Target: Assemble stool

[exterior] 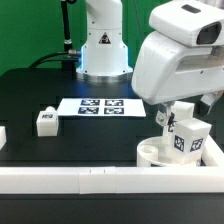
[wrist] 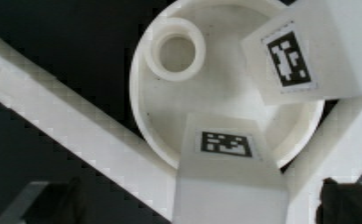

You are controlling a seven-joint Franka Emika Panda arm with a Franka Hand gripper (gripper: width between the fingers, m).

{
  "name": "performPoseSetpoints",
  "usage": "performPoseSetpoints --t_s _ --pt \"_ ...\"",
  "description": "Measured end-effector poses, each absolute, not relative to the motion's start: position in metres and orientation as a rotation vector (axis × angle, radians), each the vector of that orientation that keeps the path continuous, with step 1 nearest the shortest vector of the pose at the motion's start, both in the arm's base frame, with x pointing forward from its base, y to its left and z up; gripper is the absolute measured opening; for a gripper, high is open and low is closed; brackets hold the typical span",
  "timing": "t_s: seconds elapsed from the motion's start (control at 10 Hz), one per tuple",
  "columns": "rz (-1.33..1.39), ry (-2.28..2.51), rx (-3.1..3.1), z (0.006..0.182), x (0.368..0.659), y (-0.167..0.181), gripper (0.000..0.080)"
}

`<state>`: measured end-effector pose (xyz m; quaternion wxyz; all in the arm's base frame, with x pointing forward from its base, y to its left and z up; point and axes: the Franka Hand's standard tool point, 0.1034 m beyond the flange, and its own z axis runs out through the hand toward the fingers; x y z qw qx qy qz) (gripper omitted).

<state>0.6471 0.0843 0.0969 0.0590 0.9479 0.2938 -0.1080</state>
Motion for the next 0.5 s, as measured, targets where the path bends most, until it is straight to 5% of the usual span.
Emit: performPoseSetpoints --t_s 0.5 --pt "-0.340 0.816 2.904 0.0870 0.6438 0.0887 0.0649"
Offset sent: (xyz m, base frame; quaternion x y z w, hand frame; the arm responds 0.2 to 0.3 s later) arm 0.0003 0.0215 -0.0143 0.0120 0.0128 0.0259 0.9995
